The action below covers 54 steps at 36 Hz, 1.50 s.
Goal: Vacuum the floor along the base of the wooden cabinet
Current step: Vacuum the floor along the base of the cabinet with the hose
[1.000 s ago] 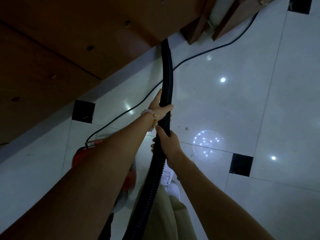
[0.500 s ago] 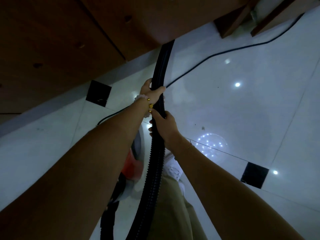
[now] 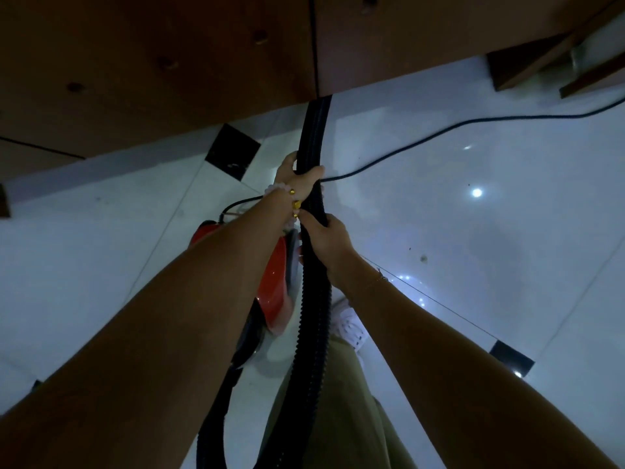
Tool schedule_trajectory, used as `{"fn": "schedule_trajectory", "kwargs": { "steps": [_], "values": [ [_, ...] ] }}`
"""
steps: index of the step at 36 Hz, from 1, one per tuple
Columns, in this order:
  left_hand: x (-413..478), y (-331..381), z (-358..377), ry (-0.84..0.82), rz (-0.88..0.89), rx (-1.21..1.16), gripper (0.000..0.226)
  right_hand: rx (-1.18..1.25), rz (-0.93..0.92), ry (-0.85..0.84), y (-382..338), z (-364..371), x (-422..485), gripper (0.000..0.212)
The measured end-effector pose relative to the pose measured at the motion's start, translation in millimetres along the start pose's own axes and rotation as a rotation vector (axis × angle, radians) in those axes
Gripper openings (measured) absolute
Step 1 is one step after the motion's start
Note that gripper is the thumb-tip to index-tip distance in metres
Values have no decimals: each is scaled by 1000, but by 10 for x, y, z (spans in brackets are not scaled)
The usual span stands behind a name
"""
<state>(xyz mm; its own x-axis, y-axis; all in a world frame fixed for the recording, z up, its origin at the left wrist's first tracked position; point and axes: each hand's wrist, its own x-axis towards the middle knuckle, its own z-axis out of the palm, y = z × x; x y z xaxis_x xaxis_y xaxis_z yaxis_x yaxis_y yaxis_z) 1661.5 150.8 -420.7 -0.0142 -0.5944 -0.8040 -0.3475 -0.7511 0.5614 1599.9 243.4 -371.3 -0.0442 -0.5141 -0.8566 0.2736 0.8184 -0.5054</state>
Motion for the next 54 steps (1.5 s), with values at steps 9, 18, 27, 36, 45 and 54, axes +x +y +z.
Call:
{"fn": "schedule_trajectory", "kwargs": {
  "steps": [9, 18, 27, 36, 45, 54],
  "values": [
    [-100, -170, -413, 67, -35, -52, 75, -98, -3, -113, 43, 295, -46, 28],
    [-306, -384, -753, 146, -72, -128, 74, -235, 43, -198, 97, 550, -180, 30],
    [-713, -398, -895, 190, -113, -118, 68, -295, 63, -264, 44, 610, -530, 32],
    [-1329, -506, -847, 111, -159, -193, 50, -284, 96, -176, 200, 578, -1157, 24],
    [-1914, -584, -747, 40, -183, -200, 48, -237, 129, -110, 431, 483, -1760, 21],
    [-2210, -592, -519, -37, -204, -277, 50, -136, 144, -17, 486, 403, -2167, 18]
  ]
}}
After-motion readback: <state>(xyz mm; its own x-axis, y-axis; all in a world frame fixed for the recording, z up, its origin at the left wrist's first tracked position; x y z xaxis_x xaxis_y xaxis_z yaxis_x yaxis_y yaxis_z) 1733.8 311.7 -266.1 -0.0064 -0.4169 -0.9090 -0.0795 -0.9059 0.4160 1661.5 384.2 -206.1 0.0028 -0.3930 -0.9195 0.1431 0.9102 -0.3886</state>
